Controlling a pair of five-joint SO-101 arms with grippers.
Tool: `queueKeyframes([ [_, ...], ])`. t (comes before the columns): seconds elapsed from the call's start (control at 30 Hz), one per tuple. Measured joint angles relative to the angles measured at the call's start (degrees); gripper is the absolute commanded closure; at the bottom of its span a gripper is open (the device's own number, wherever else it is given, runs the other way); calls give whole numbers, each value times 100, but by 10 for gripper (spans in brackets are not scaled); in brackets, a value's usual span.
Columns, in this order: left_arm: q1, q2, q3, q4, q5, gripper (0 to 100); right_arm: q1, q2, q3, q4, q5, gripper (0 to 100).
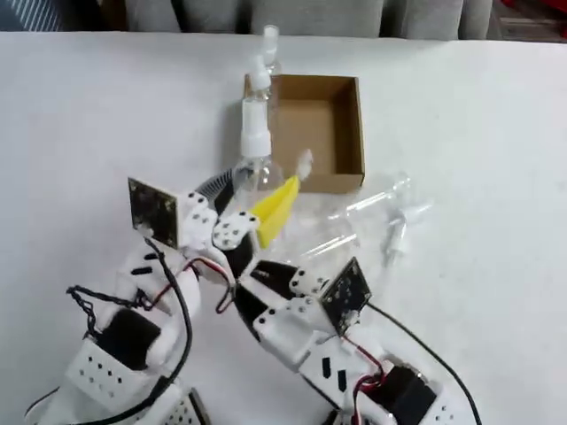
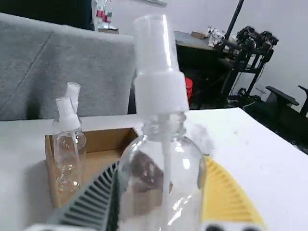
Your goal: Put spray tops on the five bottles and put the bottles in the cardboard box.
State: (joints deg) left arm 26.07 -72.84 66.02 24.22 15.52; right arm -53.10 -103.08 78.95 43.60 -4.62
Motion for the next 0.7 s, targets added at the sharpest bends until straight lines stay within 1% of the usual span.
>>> queueKeyframes([
  [0.1, 18, -70, -229, 633, 0, 979, 123, 0, 26, -9, 0, 984],
  [0.17, 18, -158, -325, 888, 0, 979, 211, -9, 105, -26, 0, 984],
  [0.57, 9, -545, -334, 1398, -9, 979, 695, -9, 255, -62, 0, 984],
  [0.7, 9, -571, -387, 1459, -9, 979, 897, -9, 255, -62, 9, 984],
])
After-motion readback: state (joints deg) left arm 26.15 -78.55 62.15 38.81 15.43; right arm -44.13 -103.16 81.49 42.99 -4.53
